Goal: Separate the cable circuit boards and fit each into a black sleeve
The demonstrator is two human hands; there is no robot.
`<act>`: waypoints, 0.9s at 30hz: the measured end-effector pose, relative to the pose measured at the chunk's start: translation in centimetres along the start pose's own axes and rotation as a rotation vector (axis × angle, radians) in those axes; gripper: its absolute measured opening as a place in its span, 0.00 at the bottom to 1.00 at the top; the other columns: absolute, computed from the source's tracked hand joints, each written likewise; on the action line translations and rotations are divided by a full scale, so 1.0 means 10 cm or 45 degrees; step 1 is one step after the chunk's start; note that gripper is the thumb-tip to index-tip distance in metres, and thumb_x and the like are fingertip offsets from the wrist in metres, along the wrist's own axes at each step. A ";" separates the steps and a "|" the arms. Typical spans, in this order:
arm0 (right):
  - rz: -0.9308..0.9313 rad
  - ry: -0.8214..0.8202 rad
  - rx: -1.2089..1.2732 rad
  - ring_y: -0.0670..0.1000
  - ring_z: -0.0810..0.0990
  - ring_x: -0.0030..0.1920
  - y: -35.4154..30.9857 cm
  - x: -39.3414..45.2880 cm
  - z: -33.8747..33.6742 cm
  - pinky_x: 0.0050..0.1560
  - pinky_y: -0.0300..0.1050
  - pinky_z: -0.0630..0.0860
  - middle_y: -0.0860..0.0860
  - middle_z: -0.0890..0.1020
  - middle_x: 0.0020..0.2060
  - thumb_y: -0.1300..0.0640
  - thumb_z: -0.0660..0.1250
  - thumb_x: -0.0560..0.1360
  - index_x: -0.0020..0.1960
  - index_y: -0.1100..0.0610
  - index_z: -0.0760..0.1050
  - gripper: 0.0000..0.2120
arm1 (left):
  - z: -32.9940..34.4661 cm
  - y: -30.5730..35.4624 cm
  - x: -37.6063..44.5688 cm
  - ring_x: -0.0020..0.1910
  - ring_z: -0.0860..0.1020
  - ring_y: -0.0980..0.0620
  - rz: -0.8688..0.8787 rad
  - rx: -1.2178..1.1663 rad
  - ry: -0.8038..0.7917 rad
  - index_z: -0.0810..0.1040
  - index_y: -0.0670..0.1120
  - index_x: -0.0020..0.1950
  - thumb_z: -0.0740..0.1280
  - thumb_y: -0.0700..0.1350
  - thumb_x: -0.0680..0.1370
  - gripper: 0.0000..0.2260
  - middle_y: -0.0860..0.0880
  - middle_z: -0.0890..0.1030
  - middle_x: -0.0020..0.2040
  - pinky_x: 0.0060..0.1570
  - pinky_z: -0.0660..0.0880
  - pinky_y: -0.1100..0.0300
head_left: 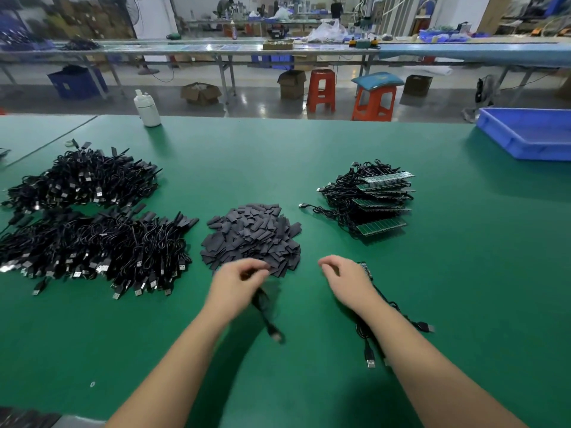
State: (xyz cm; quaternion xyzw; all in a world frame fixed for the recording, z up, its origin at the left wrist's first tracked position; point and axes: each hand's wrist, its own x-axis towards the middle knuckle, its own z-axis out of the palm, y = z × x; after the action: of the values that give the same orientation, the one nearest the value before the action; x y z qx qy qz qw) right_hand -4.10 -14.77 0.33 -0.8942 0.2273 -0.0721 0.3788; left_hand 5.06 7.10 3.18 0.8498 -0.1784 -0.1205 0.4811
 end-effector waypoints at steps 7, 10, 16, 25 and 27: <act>0.024 -0.162 -0.777 0.54 0.65 0.73 0.67 -0.02 -0.28 0.72 0.54 0.65 0.50 0.71 0.71 0.53 0.57 0.83 0.74 0.51 0.67 0.19 | -1.22 -0.28 0.61 0.20 0.71 0.58 -0.098 0.421 0.437 0.85 0.53 0.53 0.67 0.46 0.78 0.07 0.54 0.84 0.38 0.20 0.65 0.66; 0.061 -0.218 -0.721 0.55 0.58 0.77 0.72 -0.03 -0.27 0.75 0.56 0.60 0.52 0.62 0.77 0.52 0.57 0.83 0.78 0.53 0.58 0.24 | -1.57 -0.46 0.89 0.27 0.76 0.50 -0.233 0.624 0.520 0.84 0.50 0.56 0.66 0.46 0.79 0.09 0.49 0.83 0.39 0.28 0.69 0.62; 0.105 -0.225 -0.731 0.57 0.61 0.75 0.66 0.04 -0.31 0.74 0.56 0.60 0.51 0.61 0.78 0.48 0.58 0.82 0.79 0.52 0.55 0.28 | -1.71 -0.70 1.17 0.60 0.75 0.35 -0.512 1.065 0.103 0.62 0.51 0.78 0.56 0.35 0.76 0.30 0.39 0.72 0.70 0.52 0.78 0.47; 0.101 -0.202 -0.823 0.57 0.62 0.70 0.65 0.14 -0.32 0.69 0.54 0.62 0.51 0.67 0.73 0.47 0.59 0.81 0.77 0.50 0.59 0.26 | -1.30 -0.50 1.07 0.75 0.50 0.33 -0.475 1.360 0.268 0.50 0.50 0.80 0.57 0.38 0.77 0.33 0.38 0.47 0.80 0.73 0.52 0.39; 0.088 -0.145 -0.820 0.56 0.64 0.65 0.61 0.15 -0.33 0.66 0.52 0.63 0.53 0.69 0.65 0.44 0.64 0.79 0.73 0.48 0.65 0.25 | -1.14 -0.35 1.02 0.71 0.60 0.34 -0.166 1.407 0.400 0.62 0.47 0.76 0.64 0.37 0.71 0.33 0.38 0.58 0.77 0.67 0.62 0.41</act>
State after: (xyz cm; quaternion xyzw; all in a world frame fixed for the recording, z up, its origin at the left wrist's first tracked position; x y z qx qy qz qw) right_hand -5.93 -21.29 -1.71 -0.9625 0.2470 0.0666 0.0908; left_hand 19.30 13.34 5.58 0.9919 -0.0887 0.0888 -0.0217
